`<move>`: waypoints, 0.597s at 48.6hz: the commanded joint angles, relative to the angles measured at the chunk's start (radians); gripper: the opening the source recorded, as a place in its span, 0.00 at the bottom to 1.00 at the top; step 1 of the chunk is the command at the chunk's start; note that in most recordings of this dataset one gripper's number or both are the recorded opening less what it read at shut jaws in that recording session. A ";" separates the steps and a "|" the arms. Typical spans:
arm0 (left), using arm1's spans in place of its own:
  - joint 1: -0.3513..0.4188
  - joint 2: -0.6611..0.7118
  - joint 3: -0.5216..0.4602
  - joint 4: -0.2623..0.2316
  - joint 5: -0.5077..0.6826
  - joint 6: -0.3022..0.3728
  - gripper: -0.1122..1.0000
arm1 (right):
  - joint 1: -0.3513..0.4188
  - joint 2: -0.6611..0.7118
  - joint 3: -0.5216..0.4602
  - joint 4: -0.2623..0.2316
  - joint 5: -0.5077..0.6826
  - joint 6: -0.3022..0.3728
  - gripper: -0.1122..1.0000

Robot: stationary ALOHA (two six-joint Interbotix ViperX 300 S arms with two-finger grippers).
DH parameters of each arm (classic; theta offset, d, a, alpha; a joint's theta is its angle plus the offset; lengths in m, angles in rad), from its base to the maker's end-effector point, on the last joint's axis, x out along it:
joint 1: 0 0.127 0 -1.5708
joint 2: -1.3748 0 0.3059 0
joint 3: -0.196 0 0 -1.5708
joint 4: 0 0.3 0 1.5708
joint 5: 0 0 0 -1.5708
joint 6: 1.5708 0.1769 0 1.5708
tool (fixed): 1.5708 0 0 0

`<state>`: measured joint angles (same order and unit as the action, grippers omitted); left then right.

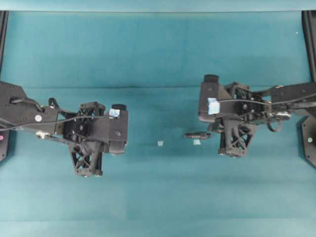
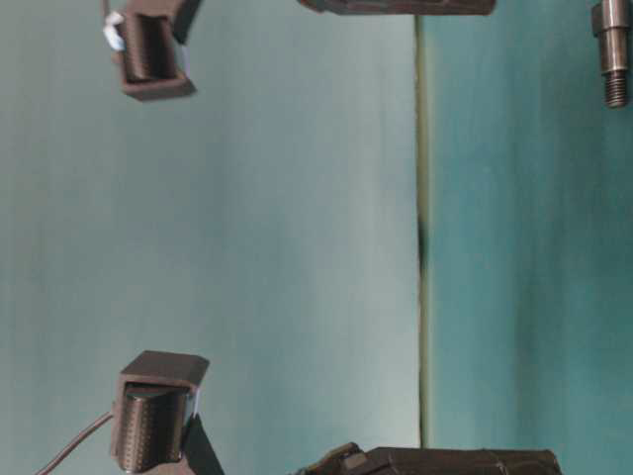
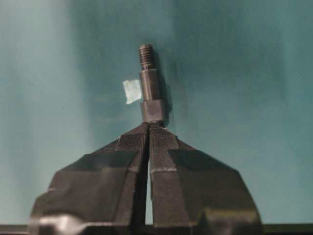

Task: Insert the washer onto the shaft with both hands.
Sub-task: 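Move both grippers from rest toward the washer and shaft, then lower left gripper over the washer and right gripper over the shaft, opening both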

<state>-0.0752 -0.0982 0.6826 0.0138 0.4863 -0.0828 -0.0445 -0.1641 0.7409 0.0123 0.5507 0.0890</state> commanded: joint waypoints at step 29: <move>0.002 0.015 -0.008 0.002 0.011 0.003 0.12 | -0.003 0.063 -0.044 -0.003 -0.034 -0.038 0.03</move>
<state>-0.0736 -0.0767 0.6826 0.0153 0.5047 -0.0828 -0.0460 -0.0966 0.7072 0.0107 0.5231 0.0522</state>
